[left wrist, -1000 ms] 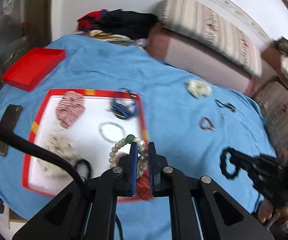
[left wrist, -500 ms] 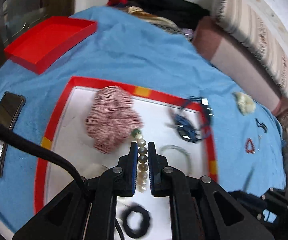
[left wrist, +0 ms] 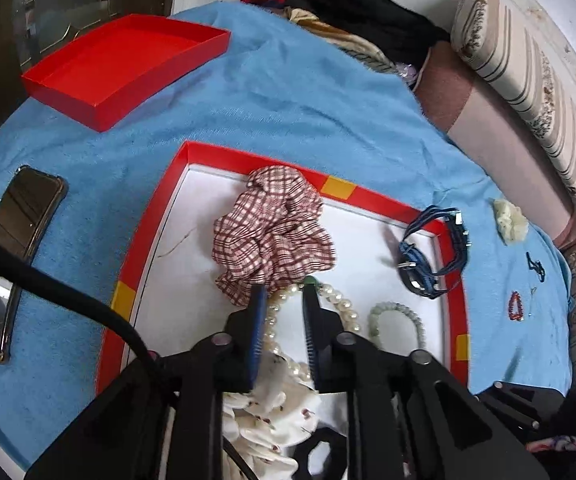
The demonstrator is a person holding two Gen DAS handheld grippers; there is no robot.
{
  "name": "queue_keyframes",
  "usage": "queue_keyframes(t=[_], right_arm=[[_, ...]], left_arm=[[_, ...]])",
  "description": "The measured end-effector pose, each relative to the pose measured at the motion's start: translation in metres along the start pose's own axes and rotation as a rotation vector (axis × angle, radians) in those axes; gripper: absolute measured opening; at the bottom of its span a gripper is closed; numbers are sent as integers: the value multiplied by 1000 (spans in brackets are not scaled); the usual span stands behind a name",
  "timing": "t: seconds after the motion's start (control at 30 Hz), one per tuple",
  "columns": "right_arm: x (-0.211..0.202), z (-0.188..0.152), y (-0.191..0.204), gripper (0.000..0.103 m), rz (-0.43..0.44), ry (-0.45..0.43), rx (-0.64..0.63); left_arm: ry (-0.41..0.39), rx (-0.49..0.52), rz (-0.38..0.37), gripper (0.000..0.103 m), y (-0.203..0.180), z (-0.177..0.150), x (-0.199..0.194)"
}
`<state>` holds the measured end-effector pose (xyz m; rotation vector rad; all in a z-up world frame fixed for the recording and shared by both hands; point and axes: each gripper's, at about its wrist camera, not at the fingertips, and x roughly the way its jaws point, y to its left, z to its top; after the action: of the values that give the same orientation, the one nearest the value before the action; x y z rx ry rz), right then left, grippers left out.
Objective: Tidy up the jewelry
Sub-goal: 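Carry the pearl bracelet and wavy hair tie into the tray and open both grippers, then grasp the red bead bracelet with the left gripper while the right grasps the silver hair clip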
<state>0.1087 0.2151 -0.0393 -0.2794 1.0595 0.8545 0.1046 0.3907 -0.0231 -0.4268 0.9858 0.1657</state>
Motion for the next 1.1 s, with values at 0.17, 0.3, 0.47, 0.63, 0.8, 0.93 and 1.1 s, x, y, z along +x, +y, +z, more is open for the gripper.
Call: queue_keyframes(t=[0.17,0.3,0.47,0.63,0.8,0.93,1.1], right_arm=[[-26,-4,-14,22,14,-42,48],[-59,-22,-37,23,13,-89,111],[-103,-79,-99,27,-67,-104,216],[-141,-150,-176,27,-177,-94,378],[-177,-202,-240,27,-252,-116,533],[-194,-220,-276,27,-280,-146,613],[-187,-206,-310,27,-277,-176,654]], left_arm=[[-34,23,10,33,-14,-4,-21],[-74,58,69,38,-34,-13,-43],[-98,100,72,39,-63,-23,-67],[-92,163,29,41,-115,-37,-77],[-53,270,-24,45,-190,-55,-59],[12,346,-87,45,-247,-72,-24],[90,379,-137,45,-308,-80,38]])
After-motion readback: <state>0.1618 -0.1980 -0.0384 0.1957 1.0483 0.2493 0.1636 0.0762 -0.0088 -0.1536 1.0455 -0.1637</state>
